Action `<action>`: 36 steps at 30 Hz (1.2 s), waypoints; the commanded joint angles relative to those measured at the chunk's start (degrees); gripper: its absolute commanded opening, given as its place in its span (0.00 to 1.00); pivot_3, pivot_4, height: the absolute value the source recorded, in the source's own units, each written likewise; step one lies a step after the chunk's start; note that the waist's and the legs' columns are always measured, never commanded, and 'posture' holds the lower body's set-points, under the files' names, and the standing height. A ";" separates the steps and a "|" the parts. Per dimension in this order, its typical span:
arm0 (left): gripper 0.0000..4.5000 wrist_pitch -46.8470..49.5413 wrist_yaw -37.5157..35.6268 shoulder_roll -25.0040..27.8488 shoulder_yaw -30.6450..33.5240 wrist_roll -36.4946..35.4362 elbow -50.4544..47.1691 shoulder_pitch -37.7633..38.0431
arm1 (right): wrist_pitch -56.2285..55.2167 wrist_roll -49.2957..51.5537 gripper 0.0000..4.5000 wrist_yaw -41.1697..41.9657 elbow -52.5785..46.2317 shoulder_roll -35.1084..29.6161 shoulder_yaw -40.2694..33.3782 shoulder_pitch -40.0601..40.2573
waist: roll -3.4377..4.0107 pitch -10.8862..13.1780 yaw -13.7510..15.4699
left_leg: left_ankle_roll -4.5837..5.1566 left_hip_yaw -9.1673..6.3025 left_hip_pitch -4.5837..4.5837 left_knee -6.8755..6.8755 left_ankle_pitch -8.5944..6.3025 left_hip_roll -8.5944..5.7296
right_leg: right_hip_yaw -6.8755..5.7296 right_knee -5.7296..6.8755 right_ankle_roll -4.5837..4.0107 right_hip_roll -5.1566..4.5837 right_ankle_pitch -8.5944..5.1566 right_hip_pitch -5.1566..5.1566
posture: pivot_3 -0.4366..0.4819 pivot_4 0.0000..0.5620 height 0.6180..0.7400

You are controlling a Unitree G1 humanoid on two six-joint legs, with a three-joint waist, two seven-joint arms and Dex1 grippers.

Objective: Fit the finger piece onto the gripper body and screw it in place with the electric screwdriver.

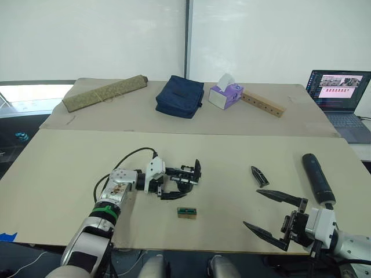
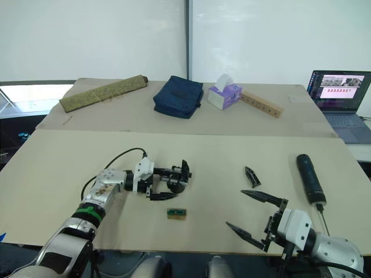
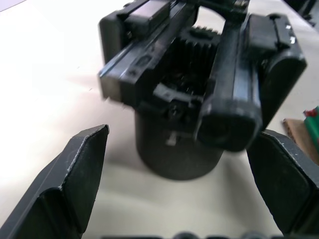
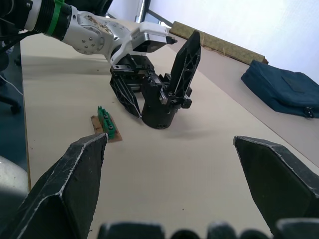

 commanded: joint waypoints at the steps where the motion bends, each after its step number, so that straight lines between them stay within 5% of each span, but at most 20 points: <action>1: 0.99 -1.84 -2.03 -1.02 0.15 -0.15 0.60 -0.70 | -0.16 1.25 1.00 0.20 -1.05 -0.97 -1.67 0.35 | -0.01 0.01 -0.01 | 0.00 0.02 -0.01 0.00 0.00 0.00 | 0.00 0.00 0.00 0.00 0.00 0.00 | 0.48 0.27 1.00; 4: 0.87 -2.54 -1.57 -1.45 0.51 0.34 1.28 -0.86 | -0.18 1.23 1.00 0.21 -0.82 -1.25 -1.54 0.32 | -0.02 0.01 -0.01 | 0.00 0.01 0.00 0.00 0.00 0.01 | 0.00 0.01 0.00 0.01 0.00 0.00 | 0.48 0.27 1.00; 8: 0.51 -4.77 1.59 -0.03 1.61 0.88 -2.30 1.42 | -0.41 0.89 1.00 0.24 -0.20 -1.19 -0.81 -0.15 | -0.02 0.01 -0.14 | 0.00 -0.04 -0.01 0.00 0.00 0.04 | 0.00 0.00 0.00 0.02 0.00 -0.01 | 0.48 0.27 1.00; 16: 0.52 9.24 17.00 2.08 6.15 -1.12 -28.12 12.77 | -1.20 1.10 1.00 1.18 1.15 -1.24 -0.77 -0.40 | -0.01 0.23 -0.78 | 0.01 -0.29 -0.04 0.00 -0.01 0.20 | 0.02 0.08 -0.01 -0.01 0.01 -0.07 | 0.48 0.27 1.00; 22: 0.52 19.78 34.86 -2.72 9.10 -1.04 -45.40 24.19 | -1.35 1.42 1.00 1.92 2.41 -1.73 -2.11 -1.07 | -0.01 0.27 -0.37 | 0.00 -0.33 -0.09 0.00 -0.01 0.17 | 0.02 0.00 0.01 -0.12 0.01 -0.07 | 0.48 0.27 1.00; 36: 0.52 21.51 42.86 -6.46 3.59 2.78 -45.91 25.33 | 0.53 3.47 1.00 2.73 1.56 -4.02 -4.72 -0.83 | -0.04 0.29 0.10 | -0.01 -0.31 -0.14 0.00 -0.02 0.09 | 0.01 -0.06 0.04 -0.13 0.00 -0.07 | 0.48 0.27 1.00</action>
